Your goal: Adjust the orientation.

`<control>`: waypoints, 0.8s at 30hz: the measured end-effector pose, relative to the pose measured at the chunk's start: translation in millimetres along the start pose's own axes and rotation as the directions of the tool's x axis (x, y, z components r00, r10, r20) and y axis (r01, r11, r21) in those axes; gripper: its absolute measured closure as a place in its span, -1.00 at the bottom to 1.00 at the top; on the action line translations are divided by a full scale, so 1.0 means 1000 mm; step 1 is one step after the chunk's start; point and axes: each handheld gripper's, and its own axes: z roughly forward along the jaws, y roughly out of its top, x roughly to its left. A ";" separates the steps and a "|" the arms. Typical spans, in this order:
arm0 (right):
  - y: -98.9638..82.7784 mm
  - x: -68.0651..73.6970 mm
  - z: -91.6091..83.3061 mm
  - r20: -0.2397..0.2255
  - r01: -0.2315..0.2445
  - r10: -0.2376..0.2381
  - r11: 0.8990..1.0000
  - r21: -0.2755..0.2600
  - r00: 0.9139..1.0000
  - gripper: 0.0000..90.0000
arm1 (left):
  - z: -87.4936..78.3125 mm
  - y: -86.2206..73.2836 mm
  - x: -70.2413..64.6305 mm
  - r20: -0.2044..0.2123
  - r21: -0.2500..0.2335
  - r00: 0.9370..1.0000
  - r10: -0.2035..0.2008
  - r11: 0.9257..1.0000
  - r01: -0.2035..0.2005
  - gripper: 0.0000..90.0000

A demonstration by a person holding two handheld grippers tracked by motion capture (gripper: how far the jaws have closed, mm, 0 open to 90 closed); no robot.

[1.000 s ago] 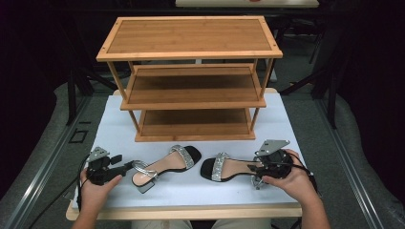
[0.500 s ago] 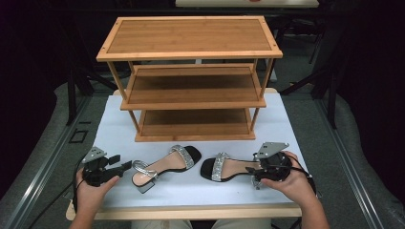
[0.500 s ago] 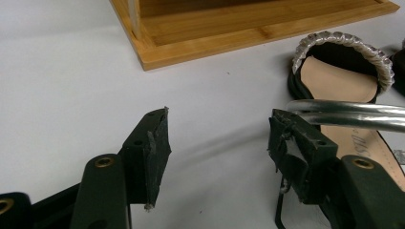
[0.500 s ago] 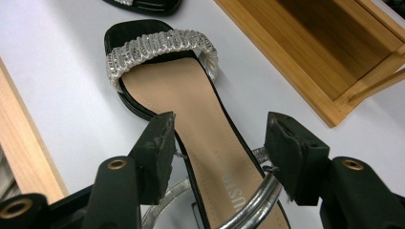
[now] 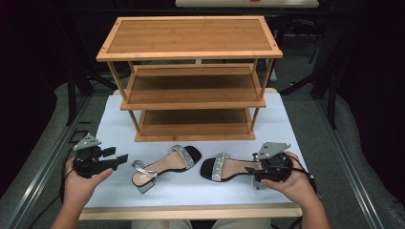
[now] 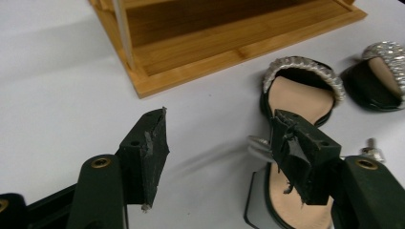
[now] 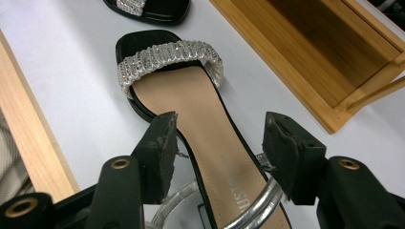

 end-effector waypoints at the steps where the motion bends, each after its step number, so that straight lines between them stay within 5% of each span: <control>1: 0.000 0.000 0.000 0.004 0.003 -0.003 1.000 0.002 1.000 0.00 | -0.001 0.004 -0.001 0.014 0.009 1.000 0.002 1.000 -0.002 -0.18; 7: -0.001 -0.001 -0.002 0.011 -0.002 0.002 1.000 0.012 1.000 -0.01 | 0.002 0.021 -0.011 0.062 0.067 0.998 0.033 0.997 -0.037 -0.20; 10: -0.001 -0.001 -0.001 0.011 -0.005 0.005 1.000 0.010 1.000 -0.01 | 0.012 0.027 -0.020 0.084 0.122 0.994 0.073 0.989 -0.083 -0.22; 16: -0.003 -0.002 0.001 0.006 -0.011 0.011 1.000 0.018 1.000 -0.01 | 0.035 0.037 -0.038 0.122 0.222 0.981 0.149 0.960 -0.173 -0.23; 22: -0.005 -0.002 0.003 0.000 -0.017 0.017 1.000 -0.010 1.000 -0.02 | 0.060 0.041 -0.052 0.152 0.285 0.973 0.175 0.935 -0.213 -0.23; 24: -0.005 -0.003 0.002 0.003 -0.020 0.020 1.000 0.005 1.000 -0.03 | 0.072 0.042 -0.055 0.170 0.325 0.967 0.190 0.915 -0.237 -0.23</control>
